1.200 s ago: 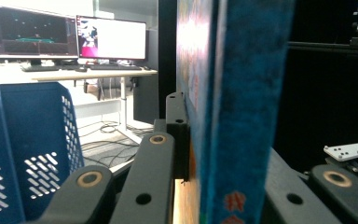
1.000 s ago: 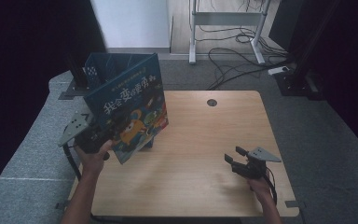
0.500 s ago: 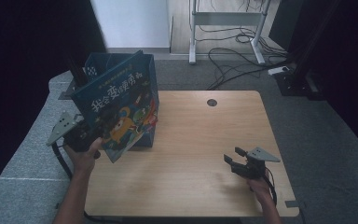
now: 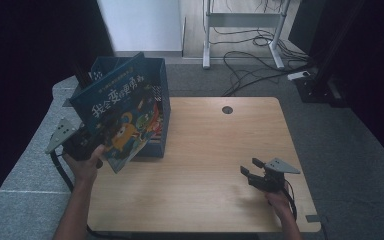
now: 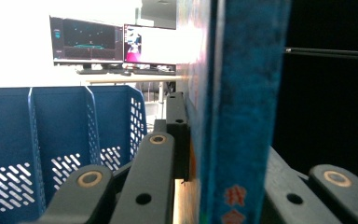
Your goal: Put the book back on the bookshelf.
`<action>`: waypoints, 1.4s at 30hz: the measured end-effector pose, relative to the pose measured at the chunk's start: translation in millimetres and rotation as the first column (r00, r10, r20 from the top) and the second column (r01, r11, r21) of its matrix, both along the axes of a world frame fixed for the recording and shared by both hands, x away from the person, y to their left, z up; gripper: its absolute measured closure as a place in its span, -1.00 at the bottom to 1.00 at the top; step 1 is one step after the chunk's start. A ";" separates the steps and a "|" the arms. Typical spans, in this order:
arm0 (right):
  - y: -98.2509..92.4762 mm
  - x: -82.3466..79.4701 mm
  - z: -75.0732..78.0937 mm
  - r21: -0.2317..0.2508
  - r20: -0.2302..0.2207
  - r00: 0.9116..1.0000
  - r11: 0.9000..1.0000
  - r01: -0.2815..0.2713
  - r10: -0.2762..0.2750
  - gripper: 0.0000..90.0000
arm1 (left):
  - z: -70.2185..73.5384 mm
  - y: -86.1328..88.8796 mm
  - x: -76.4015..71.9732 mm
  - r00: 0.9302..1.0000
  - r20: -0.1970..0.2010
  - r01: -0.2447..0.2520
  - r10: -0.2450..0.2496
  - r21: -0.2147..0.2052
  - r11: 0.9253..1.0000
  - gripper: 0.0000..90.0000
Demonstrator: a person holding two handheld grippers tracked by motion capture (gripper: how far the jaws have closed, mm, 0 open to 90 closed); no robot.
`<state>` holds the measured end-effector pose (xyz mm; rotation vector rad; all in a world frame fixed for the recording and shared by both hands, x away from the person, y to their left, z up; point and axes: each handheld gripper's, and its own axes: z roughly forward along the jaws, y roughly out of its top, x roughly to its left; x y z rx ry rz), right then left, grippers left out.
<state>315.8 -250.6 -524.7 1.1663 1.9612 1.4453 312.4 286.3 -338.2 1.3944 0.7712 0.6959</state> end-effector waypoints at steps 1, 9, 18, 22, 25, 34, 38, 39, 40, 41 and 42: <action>-0.2 -0.2 0.3 -0.003 -0.001 1.000 1.000 0.000 0.000 -0.23 | -0.1 0.7 0.9 1.000 -0.003 -0.001 0.001 0.000 1.000 0.84; -1.4 -0.3 0.7 -0.005 0.001 1.000 1.000 0.006 -0.006 -0.23 | -1.0 0.8 5.5 1.000 -0.010 -0.028 0.028 0.001 1.000 0.84; -2.4 -0.7 1.0 -0.007 -0.001 1.000 1.000 0.007 -0.007 -0.23 | -3.7 -0.4 13.7 0.998 -0.022 -0.063 0.063 0.008 0.998 0.84; -2.5 -1.3 1.6 -0.010 0.005 1.000 1.000 0.010 -0.010 -0.23 | -2.7 0.3 20.2 0.997 -0.025 -0.072 0.072 0.000 0.997 0.84; -2.6 -1.7 1.6 -0.011 0.006 1.000 1.000 0.011 -0.011 -0.23 | -1.3 -0.5 25.5 0.997 -0.023 -0.077 0.077 0.000 0.997 0.84; -5.4 -2.4 1.0 -0.007 0.006 1.000 1.000 0.025 -0.025 -0.22 | 0.0 -5.2 41.4 0.992 -0.024 -0.125 0.125 0.006 0.992 0.84; -6.7 -2.2 -0.9 -0.008 0.003 1.000 1.000 0.027 -0.027 -0.22 | 0.4 -5.8 48.2 0.991 -0.027 -0.133 0.133 0.010 0.991 0.84; -6.8 -2.1 -1.1 -0.008 0.002 1.000 1.000 0.027 -0.027 -0.22 | 0.5 -6.6 50.5 0.990 -0.027 -0.137 0.137 0.007 0.991 0.84; -6.9 -2.0 -1.3 -0.009 0.001 1.000 1.000 0.027 -0.027 -0.22 | 0.9 -7.2 52.4 0.990 -0.026 -0.139 0.139 0.006 0.990 0.84; -7.1 -2.0 -1.4 -0.010 0.001 1.000 1.000 0.027 -0.027 -0.22 | 1.4 -7.8 54.4 0.990 -0.025 -0.141 0.141 0.007 0.990 0.84; -7.2 -2.1 -1.4 -0.010 0.000 1.000 1.000 0.027 -0.027 -0.22 | 1.7 -8.7 56.3 0.989 -0.025 -0.143 0.144 0.005 0.990 0.84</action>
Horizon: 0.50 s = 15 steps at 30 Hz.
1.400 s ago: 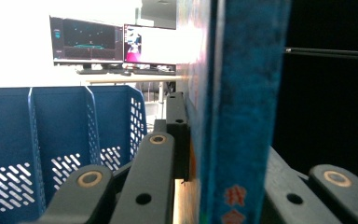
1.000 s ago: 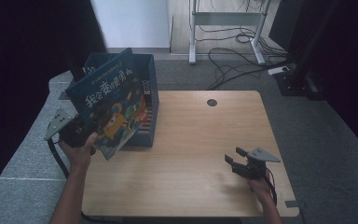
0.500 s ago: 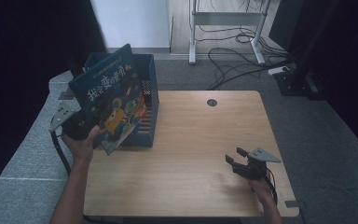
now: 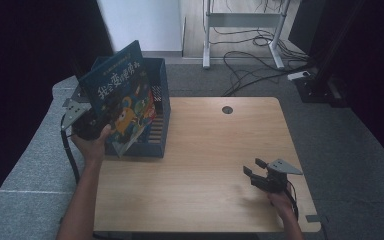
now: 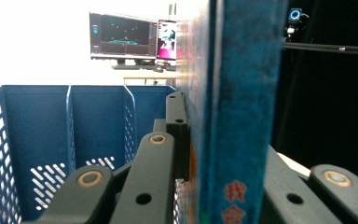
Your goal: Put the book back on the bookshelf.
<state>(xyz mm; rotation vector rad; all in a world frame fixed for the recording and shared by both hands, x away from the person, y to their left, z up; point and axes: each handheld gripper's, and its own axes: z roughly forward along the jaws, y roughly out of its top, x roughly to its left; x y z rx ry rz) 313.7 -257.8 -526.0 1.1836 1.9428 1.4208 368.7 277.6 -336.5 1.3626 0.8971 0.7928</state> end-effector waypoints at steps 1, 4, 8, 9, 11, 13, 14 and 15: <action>-0.3 -0.1 0.0 0.000 -0.001 1.000 1.000 0.000 0.000 -0.22 | 0.3 -1.3 1.9 1.000 0.000 -0.002 0.002 -0.001 1.000 0.84; -0.7 0.1 -0.6 0.003 -0.001 1.000 1.000 0.001 -0.001 -0.22 | 1.1 -6.2 7.1 1.000 0.003 -0.016 0.016 0.006 1.000 0.84; -1.3 0.2 -1.6 0.000 -0.002 1.000 1.000 0.000 0.000 -0.22 | 1.2 -14.6 12.6 0.999 0.016 -0.041 0.041 0.029 0.999 0.84; -1.3 0.2 -1.8 0.000 -0.003 1.000 1.000 -0.002 0.002 -0.22 | 0.9 -16.0 15.1 0.999 0.008 -0.040 0.040 0.024 0.999 0.84; -1.2 -0.1 -1.7 -0.004 -0.002 1.000 1.000 -0.003 0.003 -0.22 | -0.5 -17.9 21.4 0.999 -0.008 -0.031 0.031 0.014 0.999 0.84; -0.9 -0.3 -1.5 -0.003 0.005 1.000 1.000 -0.003 0.003 -0.22 | -1.6 -20.2 25.1 0.999 -0.013 -0.030 0.030 0.009 1.000 0.84; -1.2 -0.5 -1.1 -0.004 0.005 1.000 1.000 -0.004 0.004 -0.22 | -2.1 -22.3 27.5 0.999 -0.014 -0.032 0.032 0.011 0.999 0.84; -1.3 -0.6 -1.0 -0.002 0.007 1.000 1.000 -0.002 0.002 -0.22 | -2.5 -24.2 29.3 0.999 -0.013 -0.034 0.034 0.013 0.999 0.84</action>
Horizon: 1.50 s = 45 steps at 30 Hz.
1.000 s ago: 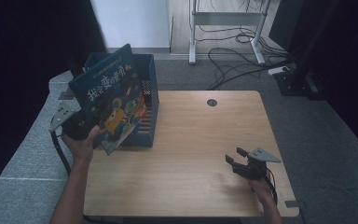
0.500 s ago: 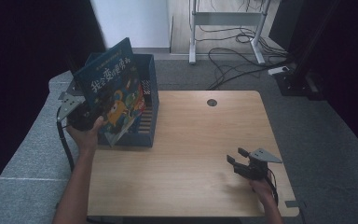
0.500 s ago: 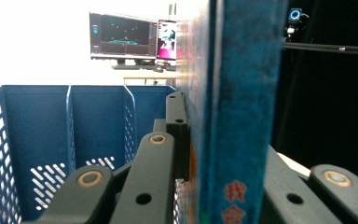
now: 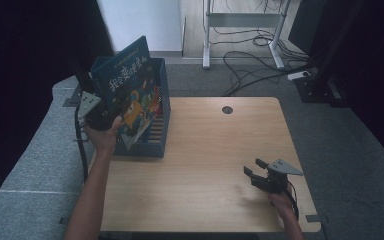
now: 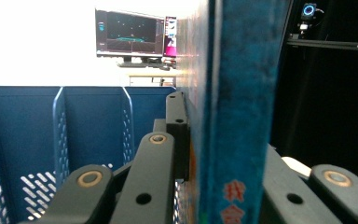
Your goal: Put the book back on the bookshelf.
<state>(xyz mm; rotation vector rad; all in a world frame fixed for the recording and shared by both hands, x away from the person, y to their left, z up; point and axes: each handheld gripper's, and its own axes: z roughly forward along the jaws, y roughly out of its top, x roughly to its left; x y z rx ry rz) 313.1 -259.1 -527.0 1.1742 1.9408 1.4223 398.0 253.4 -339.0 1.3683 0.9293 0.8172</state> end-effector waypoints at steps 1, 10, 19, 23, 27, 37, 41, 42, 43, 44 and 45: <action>-0.2 0.0 0.1 0.000 0.000 1.000 1.000 0.001 -0.001 -0.22 | -0.3 -1.8 1.7 1.000 -0.001 -0.002 0.002 0.004 1.000 0.84; -2.0 -0.1 -0.1 0.002 0.000 1.000 1.000 -0.001 0.001 -0.22 | -3.7 -11.8 16.6 1.000 -0.019 -0.001 0.002 0.015 1.000 0.84; -2.7 -0.5 -0.3 0.004 0.003 1.000 1.000 0.002 -0.002 -0.22 | -5.7 -16.9 25.8 0.999 -0.010 -0.035 0.035 0.004 0.999 0.84; -3.1 -0.8 -0.5 0.005 0.005 1.000 1.000 0.009 -0.009 -0.21 | -7.7 -20.6 28.5 0.999 -0.003 -0.044 0.044 0.009 0.999 0.84; -4.2 -1.6 -0.2 0.005 0.009 1.000 1.000 0.020 -0.020 -0.20 | -11.1 -23.9 33.2 0.999 -0.008 -0.051 0.051 0.004 0.999 0.84; -8.0 -2.2 -0.7 0.012 0.014 0.999 0.999 0.035 -0.035 -0.19 | -22.8 -34.7 42.5 0.997 -0.011 -0.079 0.079 0.009 0.997 0.83; -7.6 -2.7 -1.2 0.007 0.010 0.999 0.999 0.033 -0.033 -0.19 | -28.4 -40.1 45.3 0.996 -0.011 -0.085 0.085 0.029 0.996 0.83; -7.3 -2.8 -1.3 0.007 0.011 0.999 0.999 0.032 -0.033 -0.19 | -29.7 -41.3 45.5 0.996 -0.006 -0.088 0.088 0.030 0.996 0.83; -7.2 -2.9 -1.2 0.007 0.011 0.999 0.999 0.032 -0.032 -0.19 | -31.0 -42.1 45.6 0.996 -0.004 -0.089 0.090 0.028 0.996 0.83; -7.1 -3.1 -1.2 0.007 0.012 0.999 0.999 0.033 -0.033 -0.19 | -32.4 -42.9 45.7 0.996 0.001 -0.092 0.092 0.027 0.995 0.83; -7.2 -3.1 -1.2 0.008 0.011 0.999 0.999 0.033 -0.033 -0.19 | -33.8 -43.5 45.9 0.995 0.003 -0.095 0.095 0.025 0.995 0.83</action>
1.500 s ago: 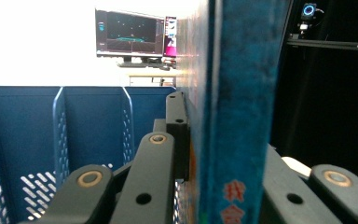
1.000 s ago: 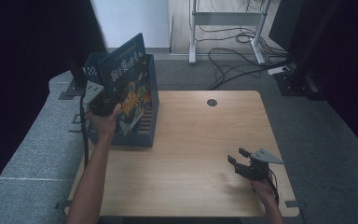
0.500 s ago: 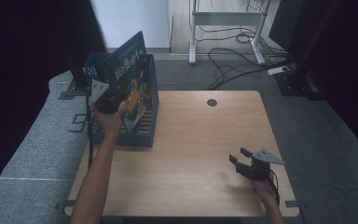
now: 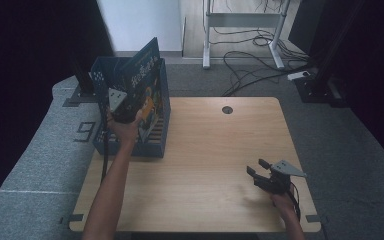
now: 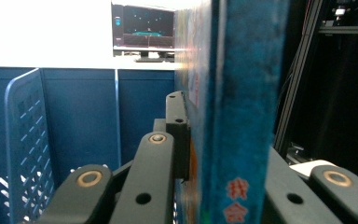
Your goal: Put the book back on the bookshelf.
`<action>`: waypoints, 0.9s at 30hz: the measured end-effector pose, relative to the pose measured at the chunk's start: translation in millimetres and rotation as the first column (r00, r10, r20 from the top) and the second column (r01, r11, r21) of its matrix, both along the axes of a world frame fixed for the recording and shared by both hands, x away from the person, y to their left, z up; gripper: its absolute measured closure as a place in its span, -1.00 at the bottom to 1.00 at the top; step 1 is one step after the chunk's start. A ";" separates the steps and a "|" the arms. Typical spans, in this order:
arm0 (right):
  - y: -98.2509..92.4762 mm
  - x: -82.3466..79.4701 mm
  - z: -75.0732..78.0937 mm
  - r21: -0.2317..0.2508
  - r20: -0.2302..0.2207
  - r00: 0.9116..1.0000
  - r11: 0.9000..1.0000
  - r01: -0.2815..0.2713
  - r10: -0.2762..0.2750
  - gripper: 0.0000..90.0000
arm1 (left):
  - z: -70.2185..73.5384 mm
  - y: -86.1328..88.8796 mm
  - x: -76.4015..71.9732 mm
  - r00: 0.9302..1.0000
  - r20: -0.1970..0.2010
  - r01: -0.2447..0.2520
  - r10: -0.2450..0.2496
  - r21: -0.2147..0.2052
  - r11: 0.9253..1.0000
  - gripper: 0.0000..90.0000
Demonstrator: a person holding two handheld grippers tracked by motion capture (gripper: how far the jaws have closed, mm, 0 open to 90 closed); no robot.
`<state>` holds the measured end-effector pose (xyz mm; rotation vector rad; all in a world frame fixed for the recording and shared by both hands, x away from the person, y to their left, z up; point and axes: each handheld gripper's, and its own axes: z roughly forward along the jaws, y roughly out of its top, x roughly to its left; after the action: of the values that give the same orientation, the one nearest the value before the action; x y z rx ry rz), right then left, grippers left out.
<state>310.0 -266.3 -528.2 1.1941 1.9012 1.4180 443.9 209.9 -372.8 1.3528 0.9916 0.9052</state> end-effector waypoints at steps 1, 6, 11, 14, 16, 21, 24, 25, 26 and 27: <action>-0.1 0.0 -0.1 0.000 0.000 1.000 1.000 0.001 -0.001 -0.19 | -1.4 -0.4 0.0 1.000 0.003 -0.004 0.004 -0.002 1.000 0.83; 1.7 -0.5 -1.7 -0.003 -0.005 1.000 1.000 -0.002 0.002 -0.19 | -8.9 -2.6 4.3 1.000 -0.008 -0.008 0.008 0.001 1.000 0.83; 2.0 -0.9 -1.6 -0.004 -0.007 1.000 1.000 -0.003 0.003 -0.19 | -9.1 -4.4 4.9 1.000 0.003 -0.017 0.017 0.004 1.000 0.83; 1.6 -0.9 -1.7 -0.005 -0.007 1.000 1.000 -0.003 0.003 -0.19 | -9.1 -3.8 5.4 1.000 0.007 -0.023 0.023 -0.004 1.000 0.83; 1.5 -1.0 -2.0 -0.007 -0.006 1.000 1.000 -0.004 0.003 -0.19 | -9.9 -4.3 5.7 1.000 0.015 -0.027 0.027 -0.009 1.000 0.83; 2.2 -0.7 -2.6 -0.008 -0.006 1.000 1.000 -0.004 0.004 -0.19 | -13.3 -7.2 10.3 0.999 -0.003 -0.032 0.032 -0.008 0.999 0.83; 2.5 -1.7 -2.3 -0.008 -0.008 1.000 1.000 -0.004 0.004 -0.19 | -19.5 -10.8 12.6 0.999 -0.017 -0.027 0.027 0.028 0.999 0.83; 2.0 -1.8 -2.1 -0.008 -0.007 1.000 1.000 -0.004 0.004 -0.19 | -21.7 -12.0 12.9 0.999 -0.019 -0.029 0.029 0.032 0.999 0.83; 1.2 -1.9 -1.9 -0.006 -0.008 1.000 1.000 -0.002 0.002 -0.19 | -24.0 -12.9 13.2 0.999 -0.020 -0.032 0.033 0.033 0.999 0.83; 0.6 -1.7 -2.0 -0.004 -0.006 1.000 1.000 0.000 0.000 -0.19 | -26.2 -13.9 13.6 0.999 -0.019 -0.034 0.035 0.031 0.999 0.83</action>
<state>308.3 -265.7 -530.3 1.1980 1.9068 1.4113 457.5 196.0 -399.0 1.3761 1.0224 0.9378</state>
